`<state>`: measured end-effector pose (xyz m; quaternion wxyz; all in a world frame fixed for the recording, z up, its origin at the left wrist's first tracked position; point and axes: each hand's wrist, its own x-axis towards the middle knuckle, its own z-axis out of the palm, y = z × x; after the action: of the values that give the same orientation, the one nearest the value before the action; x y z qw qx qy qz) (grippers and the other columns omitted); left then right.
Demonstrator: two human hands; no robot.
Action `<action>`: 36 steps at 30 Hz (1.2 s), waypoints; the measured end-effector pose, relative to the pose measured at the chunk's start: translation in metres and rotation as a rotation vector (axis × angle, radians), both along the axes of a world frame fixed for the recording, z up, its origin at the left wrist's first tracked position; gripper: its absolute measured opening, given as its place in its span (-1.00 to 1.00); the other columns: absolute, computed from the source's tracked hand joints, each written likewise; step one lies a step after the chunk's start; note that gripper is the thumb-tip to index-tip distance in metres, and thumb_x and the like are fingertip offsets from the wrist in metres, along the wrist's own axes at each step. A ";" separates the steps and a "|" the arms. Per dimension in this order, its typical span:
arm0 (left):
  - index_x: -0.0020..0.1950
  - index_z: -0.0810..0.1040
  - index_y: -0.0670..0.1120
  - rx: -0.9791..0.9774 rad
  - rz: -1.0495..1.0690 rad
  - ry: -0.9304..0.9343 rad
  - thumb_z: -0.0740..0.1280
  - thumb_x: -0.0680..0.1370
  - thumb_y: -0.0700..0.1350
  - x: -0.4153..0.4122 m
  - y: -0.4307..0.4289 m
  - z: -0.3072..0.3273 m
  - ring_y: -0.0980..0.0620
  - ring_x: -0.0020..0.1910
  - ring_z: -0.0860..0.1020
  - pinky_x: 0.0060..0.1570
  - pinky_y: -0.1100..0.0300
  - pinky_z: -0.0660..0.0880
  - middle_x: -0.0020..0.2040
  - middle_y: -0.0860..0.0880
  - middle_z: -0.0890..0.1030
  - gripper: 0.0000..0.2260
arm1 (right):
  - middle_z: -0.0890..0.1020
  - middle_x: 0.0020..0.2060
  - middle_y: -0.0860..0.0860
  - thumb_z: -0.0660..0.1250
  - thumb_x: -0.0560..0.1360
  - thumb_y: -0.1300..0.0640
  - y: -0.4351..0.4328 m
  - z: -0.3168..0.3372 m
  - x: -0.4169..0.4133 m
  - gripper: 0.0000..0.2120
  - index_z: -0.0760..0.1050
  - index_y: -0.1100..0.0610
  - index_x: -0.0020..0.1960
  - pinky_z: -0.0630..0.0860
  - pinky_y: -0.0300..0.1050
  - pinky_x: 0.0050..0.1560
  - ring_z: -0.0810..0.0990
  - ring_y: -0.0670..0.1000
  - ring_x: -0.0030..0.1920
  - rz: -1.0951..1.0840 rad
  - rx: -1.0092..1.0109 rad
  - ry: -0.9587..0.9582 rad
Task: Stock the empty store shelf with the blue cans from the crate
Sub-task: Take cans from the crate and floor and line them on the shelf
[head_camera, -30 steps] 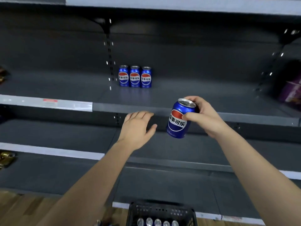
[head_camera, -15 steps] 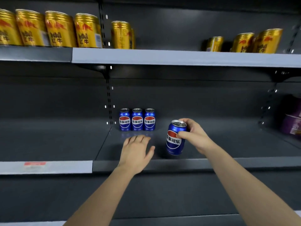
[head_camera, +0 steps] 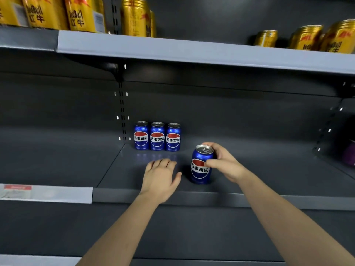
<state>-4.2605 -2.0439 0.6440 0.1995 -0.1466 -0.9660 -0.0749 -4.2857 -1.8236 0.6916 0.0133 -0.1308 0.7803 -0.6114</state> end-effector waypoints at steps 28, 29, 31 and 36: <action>0.14 0.55 0.06 0.037 0.128 0.013 -0.11 0.42 0.28 -0.013 0.009 -0.028 0.03 0.00 0.54 0.13 0.10 0.25 0.00 0.07 0.62 -0.42 | 0.55 0.13 0.05 0.60 0.20 -0.01 -0.025 -0.041 -0.086 -0.22 0.31 0.02 0.31 0.64 0.14 -0.06 0.66 0.18 -0.01 -0.538 0.213 0.102; 0.14 0.55 0.06 0.041 0.126 0.016 -0.10 0.43 0.28 -0.014 0.009 -0.029 0.03 0.01 0.54 0.13 0.10 0.25 0.01 0.07 0.62 -0.42 | 0.55 0.14 0.05 0.60 0.23 0.06 -0.027 -0.039 -0.089 -0.24 0.31 0.04 0.33 0.65 0.13 -0.09 0.65 0.16 0.02 -0.540 0.183 0.087; 0.16 0.54 0.07 0.039 0.118 0.021 -0.11 0.43 0.28 -0.014 0.009 -0.029 0.04 0.02 0.53 0.15 0.10 0.24 0.02 0.08 0.61 -0.42 | 0.55 0.14 0.04 0.59 0.29 0.16 -0.029 -0.036 -0.097 -0.26 0.29 0.08 0.36 0.67 0.08 -0.15 0.65 0.12 0.02 -0.515 0.126 0.052; 0.16 0.53 0.08 0.027 0.124 0.031 -0.11 0.42 0.28 -0.017 0.010 -0.030 0.04 0.03 0.52 0.15 0.11 0.24 0.02 0.08 0.61 -0.42 | 0.51 0.04 -0.06 0.53 0.32 0.30 -0.033 -0.040 -0.119 -0.26 0.28 0.10 0.40 0.65 0.09 -0.02 0.62 0.07 0.05 -0.491 0.117 0.064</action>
<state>-4.2774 -2.0342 0.6140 0.2205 -0.0849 -0.9689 -0.0732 -4.4050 -1.8564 0.6513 -0.1527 0.0443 0.8228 -0.5456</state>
